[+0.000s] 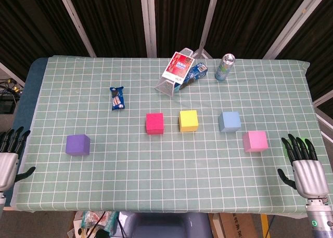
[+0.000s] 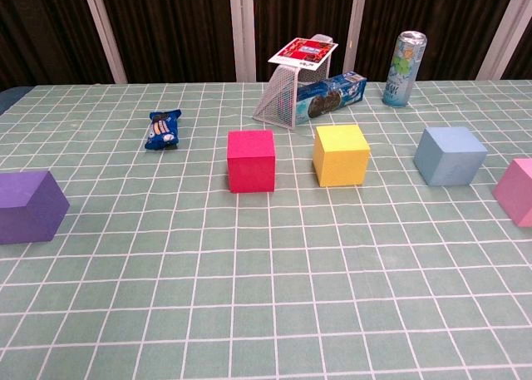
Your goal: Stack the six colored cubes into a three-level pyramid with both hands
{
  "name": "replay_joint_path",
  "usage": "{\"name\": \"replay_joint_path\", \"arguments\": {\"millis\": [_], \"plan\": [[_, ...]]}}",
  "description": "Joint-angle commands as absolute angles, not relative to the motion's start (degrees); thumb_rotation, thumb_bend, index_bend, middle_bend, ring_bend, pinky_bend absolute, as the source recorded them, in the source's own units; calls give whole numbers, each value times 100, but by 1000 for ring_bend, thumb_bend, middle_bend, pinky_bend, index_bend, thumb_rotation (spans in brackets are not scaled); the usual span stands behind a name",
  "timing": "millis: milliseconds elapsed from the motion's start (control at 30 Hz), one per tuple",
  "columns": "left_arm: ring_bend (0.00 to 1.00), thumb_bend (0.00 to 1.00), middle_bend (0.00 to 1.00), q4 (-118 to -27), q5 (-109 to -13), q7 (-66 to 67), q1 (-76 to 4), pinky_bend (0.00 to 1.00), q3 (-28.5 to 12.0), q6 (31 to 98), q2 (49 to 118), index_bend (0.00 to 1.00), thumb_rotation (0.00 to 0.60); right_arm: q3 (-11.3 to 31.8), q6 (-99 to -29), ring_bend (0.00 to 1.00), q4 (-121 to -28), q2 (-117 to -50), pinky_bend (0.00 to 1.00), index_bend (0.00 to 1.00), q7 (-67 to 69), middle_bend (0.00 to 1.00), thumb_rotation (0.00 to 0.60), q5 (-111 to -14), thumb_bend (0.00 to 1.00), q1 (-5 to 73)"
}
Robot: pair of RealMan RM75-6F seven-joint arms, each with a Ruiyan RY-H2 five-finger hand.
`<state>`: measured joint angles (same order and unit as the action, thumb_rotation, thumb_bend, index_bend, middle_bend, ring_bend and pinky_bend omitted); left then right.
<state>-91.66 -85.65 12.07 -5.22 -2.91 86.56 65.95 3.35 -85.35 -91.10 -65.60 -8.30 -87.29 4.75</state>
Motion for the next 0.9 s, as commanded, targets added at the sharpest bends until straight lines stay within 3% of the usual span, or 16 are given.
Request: {"name": "replay_joint_path", "arguments": {"millis": [33,900], "plan": [[0,24,0,-9150,-8568,1164,-511,0,-294,8679,6594,0,600,333,-8535,0,-9116,-6562,0,0,-823,0,600,-8730,325,474],[0,23,0,-9213,-8479,1097,-535,0,-289,8565,6569,0,600,327,-8504,0,-9116,-6507,0,0,-696,0,600,-8696,324,465]]}}
